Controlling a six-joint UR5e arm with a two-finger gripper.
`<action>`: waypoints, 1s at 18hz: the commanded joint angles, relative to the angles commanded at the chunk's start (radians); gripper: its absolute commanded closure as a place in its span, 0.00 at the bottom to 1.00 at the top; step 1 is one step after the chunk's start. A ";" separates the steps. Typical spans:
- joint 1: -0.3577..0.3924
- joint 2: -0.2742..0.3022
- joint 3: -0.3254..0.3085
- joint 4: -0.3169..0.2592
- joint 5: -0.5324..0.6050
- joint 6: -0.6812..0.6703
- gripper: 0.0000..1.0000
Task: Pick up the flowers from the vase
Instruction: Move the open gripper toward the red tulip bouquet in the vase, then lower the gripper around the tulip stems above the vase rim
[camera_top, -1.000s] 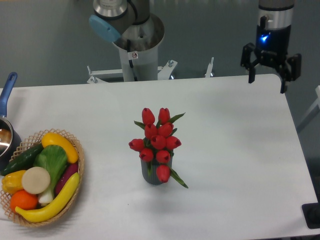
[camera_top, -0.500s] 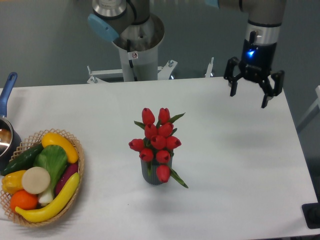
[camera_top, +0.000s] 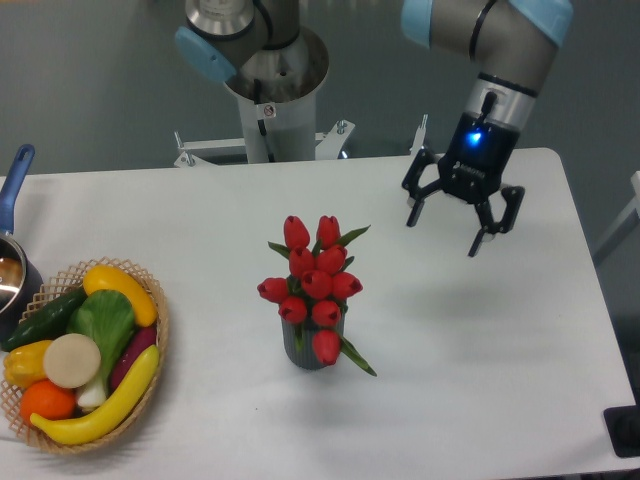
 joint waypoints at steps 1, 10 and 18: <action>-0.005 -0.005 -0.009 0.000 -0.034 0.009 0.00; -0.072 0.003 -0.084 -0.002 -0.161 0.000 0.00; -0.127 -0.005 -0.089 0.000 -0.162 -0.002 0.00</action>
